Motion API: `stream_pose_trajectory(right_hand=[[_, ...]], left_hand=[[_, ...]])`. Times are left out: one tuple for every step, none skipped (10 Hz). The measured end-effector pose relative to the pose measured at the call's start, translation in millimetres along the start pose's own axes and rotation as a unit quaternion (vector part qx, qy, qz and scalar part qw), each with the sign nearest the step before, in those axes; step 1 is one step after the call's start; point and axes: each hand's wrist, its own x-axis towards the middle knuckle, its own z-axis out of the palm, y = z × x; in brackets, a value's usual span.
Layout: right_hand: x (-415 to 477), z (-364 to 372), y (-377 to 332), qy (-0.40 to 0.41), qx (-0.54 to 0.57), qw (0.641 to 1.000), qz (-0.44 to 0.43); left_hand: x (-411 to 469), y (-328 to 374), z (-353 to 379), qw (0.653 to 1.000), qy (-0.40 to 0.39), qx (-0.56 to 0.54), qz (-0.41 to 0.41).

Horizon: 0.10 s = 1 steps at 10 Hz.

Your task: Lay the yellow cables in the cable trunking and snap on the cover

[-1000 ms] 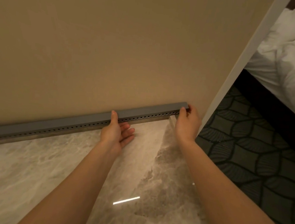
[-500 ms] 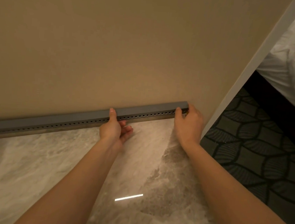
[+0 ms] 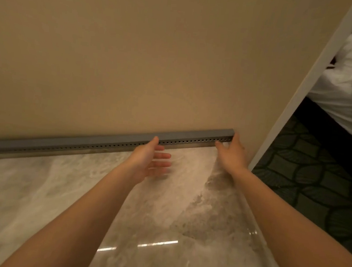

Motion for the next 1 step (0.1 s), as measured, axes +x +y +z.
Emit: stream_pose_trajectory(right_hand=[[-14.3,2.4,-10.4,-0.056,-0.014,0.998,0.028]], left_hand=[[-21.3,1.8,-14.0,0.998,0.027,0.047,0.028]])
